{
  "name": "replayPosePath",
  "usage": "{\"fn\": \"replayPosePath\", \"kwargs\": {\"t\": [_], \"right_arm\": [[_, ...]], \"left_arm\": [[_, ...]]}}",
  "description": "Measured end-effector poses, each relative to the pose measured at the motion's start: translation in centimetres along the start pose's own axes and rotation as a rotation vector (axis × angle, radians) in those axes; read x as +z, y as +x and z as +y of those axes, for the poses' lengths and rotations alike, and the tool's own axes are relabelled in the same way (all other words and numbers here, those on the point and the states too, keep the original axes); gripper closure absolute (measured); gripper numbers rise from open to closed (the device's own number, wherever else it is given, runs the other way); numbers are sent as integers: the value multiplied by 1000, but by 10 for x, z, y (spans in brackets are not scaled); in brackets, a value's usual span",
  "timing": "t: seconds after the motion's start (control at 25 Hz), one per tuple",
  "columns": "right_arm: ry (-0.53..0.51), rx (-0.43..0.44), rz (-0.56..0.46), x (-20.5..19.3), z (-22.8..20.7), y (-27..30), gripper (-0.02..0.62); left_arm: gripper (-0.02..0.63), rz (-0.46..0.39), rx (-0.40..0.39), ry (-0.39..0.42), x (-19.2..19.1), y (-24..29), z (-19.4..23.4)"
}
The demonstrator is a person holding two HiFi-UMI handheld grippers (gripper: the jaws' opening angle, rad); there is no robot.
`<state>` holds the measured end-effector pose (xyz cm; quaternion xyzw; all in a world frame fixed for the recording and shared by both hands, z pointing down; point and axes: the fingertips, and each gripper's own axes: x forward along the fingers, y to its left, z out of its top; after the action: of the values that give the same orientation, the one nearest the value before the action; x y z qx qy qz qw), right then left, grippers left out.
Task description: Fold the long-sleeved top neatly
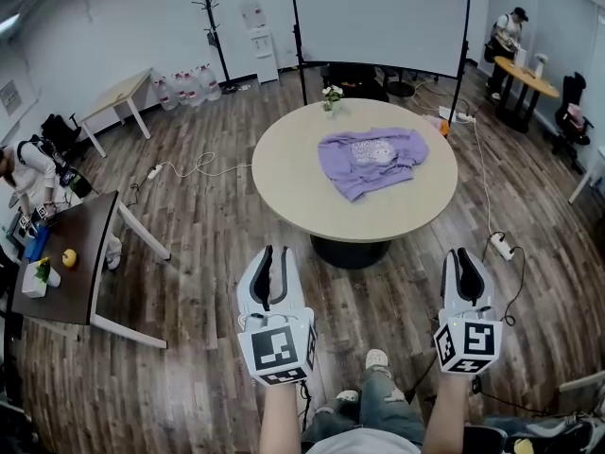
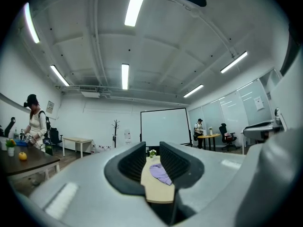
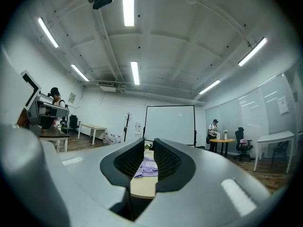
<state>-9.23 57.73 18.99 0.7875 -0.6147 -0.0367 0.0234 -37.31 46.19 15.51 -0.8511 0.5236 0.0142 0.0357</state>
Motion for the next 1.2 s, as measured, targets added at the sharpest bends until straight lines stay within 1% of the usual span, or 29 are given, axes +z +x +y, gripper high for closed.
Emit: {"fn": "replayPosePath", "kwargs": {"t": [0.2,0.48,0.92,1.2], "right_arm": [[5,9,-4,-3,-12,28,431],[8,47,-20,-5,-38,95,380],[16,82,-21,-1,-99,233,377],[23,95,-18,-9,-132,307,377]], "left_arm": [[430,0,-10,-10,-5,33,-4],[374,4,-7,-20,-12,100,-20],[365,15,23,-9,-10,236,-52],[365,29,45,-9,-19,308,-65]]}}
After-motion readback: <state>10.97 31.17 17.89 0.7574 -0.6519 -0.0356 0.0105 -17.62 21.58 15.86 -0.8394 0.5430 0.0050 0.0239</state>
